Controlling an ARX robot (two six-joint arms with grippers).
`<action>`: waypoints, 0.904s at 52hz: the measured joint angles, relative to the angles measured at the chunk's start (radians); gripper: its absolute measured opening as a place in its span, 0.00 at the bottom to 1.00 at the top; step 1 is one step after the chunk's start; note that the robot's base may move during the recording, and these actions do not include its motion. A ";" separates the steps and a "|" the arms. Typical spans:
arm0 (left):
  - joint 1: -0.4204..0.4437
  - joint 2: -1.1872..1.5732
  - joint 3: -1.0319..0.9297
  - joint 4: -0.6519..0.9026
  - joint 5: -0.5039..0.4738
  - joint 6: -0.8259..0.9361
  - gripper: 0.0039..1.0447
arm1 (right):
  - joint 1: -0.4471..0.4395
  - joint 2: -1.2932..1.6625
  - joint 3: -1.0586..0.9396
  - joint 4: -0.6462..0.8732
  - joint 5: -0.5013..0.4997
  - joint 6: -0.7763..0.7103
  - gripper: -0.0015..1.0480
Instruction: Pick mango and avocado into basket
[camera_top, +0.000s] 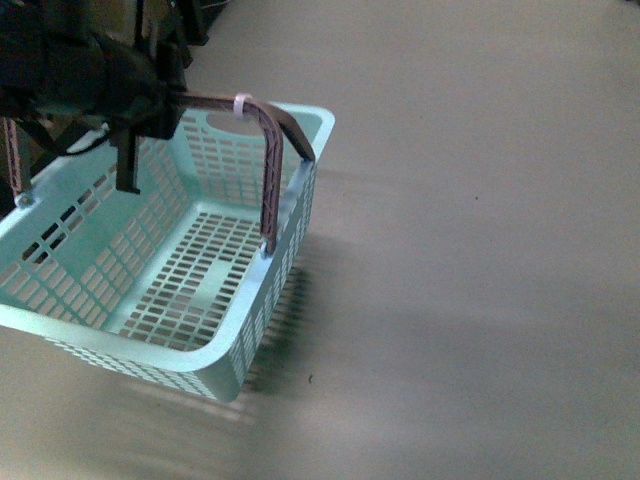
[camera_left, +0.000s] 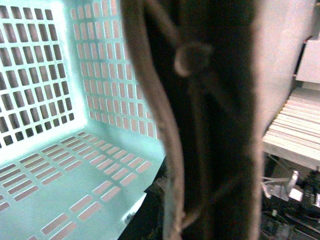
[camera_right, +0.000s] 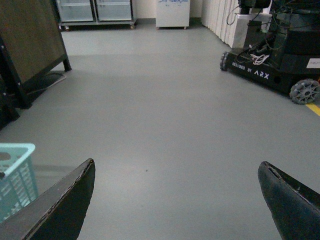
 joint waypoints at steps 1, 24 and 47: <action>-0.001 -0.027 -0.014 0.000 0.001 -0.003 0.05 | 0.000 0.000 0.000 0.000 0.000 0.000 0.92; 0.005 -0.724 -0.192 -0.302 0.022 -0.064 0.04 | 0.000 0.000 0.000 0.000 0.000 0.000 0.92; 0.015 -0.996 -0.166 -0.551 0.008 -0.083 0.04 | 0.000 0.000 0.000 0.000 0.000 0.000 0.92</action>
